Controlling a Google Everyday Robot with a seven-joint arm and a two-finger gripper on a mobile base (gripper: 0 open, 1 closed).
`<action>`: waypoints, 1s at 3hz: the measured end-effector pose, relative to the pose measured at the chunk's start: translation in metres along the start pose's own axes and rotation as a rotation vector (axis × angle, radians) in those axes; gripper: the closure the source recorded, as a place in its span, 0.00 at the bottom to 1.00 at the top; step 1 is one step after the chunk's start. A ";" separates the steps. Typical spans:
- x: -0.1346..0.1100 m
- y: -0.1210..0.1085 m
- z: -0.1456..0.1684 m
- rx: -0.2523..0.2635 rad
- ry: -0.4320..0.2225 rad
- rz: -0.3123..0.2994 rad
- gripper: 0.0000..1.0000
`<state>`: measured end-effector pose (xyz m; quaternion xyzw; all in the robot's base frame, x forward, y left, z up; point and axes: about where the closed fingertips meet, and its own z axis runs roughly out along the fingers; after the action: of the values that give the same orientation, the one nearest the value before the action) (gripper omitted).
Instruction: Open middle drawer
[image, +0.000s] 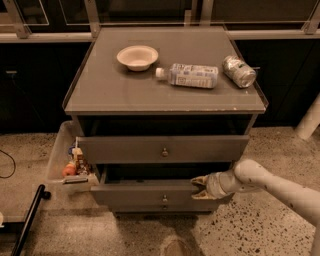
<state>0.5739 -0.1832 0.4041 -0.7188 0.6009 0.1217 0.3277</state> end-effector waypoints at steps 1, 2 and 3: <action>-0.010 0.021 -0.008 -0.023 -0.013 0.000 0.97; -0.011 0.022 -0.007 -0.025 -0.014 0.001 0.00; -0.012 0.023 -0.006 -0.030 -0.020 0.002 0.00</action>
Offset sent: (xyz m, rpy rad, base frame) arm -0.0204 0.0018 0.0042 0.0061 0.0158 0.0147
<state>0.5477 -0.1791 0.4073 -0.7219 0.5962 0.1383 0.3229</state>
